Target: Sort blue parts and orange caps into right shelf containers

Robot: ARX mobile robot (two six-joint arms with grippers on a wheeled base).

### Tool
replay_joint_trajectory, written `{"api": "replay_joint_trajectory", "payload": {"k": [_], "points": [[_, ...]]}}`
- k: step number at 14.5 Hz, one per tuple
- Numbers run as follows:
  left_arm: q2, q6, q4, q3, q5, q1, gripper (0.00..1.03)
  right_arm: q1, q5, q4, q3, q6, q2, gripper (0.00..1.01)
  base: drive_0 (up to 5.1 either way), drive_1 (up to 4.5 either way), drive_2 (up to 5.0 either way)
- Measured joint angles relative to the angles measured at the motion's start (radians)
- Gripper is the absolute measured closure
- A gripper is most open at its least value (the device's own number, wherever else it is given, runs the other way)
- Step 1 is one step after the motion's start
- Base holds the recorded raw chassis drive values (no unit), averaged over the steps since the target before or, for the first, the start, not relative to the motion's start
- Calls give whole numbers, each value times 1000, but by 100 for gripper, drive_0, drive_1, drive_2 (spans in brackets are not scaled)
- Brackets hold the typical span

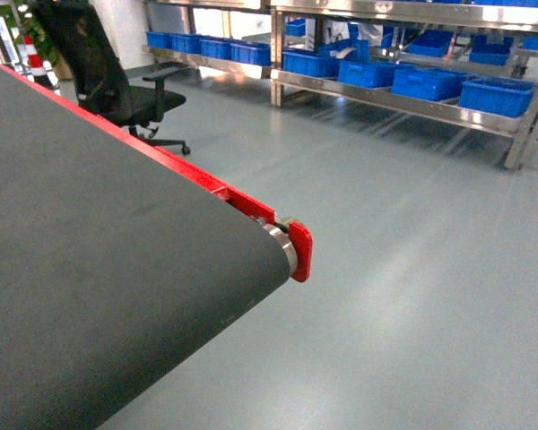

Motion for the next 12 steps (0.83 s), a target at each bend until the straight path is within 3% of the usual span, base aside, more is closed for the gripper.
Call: {"api": "replay_joint_trajectory", "payload": {"k": [12], "points": [[0, 0, 0, 0, 0, 0, 59, 0, 0, 0, 0, 0, 0, 60, -159, -159, -159]]}}
